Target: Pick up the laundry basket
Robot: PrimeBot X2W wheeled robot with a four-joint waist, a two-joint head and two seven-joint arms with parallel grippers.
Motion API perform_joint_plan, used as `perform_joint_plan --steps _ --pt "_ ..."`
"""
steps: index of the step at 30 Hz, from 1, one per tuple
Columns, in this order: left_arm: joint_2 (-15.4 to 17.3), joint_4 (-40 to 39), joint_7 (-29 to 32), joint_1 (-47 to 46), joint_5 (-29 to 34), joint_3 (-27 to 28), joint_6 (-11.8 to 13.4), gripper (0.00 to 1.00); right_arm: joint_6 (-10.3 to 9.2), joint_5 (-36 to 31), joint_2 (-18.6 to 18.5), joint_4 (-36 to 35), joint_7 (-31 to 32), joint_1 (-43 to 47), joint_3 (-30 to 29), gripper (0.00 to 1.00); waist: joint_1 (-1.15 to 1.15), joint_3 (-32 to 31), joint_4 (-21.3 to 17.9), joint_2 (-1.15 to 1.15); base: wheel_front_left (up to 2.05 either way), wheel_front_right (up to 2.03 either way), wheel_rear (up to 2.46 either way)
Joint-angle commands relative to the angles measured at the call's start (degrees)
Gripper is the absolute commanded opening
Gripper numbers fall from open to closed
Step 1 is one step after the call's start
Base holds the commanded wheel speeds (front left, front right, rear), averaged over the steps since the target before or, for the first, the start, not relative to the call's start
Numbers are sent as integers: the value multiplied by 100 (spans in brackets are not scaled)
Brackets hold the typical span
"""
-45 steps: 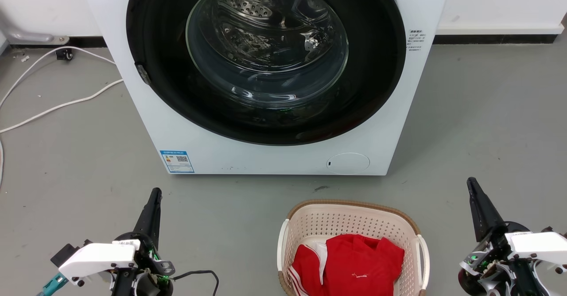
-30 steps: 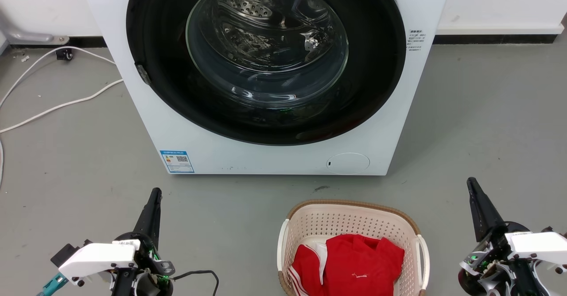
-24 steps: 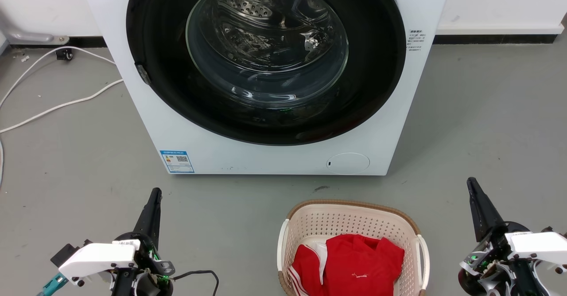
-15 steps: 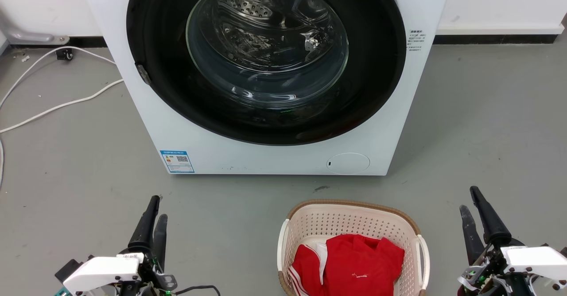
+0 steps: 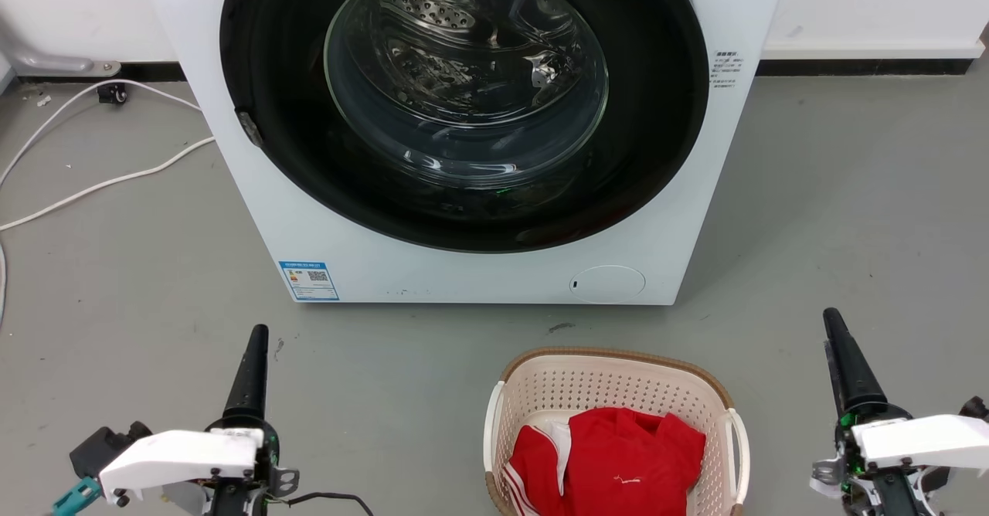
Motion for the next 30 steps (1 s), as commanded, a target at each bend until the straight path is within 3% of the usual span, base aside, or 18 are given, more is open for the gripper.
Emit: perform_joint_plan --steps 1,13,30 --pt "18 -168 -56 -43 272 -32 41 100 1 -360 -14 -194 -56 -13 39 100 0 -1 2 0 0 0 0" --pt "21 -439 -338 76 1735 -293 259 100 1 -1918 -18 -516 -340 169 168 100 0 -15 12 0 0 0 0" --pt "24 -614 -681 231 3256 -319 286 100 1 -3594 -23 -778 -685 384 208 100 0 -24 19 0 0 0 0"
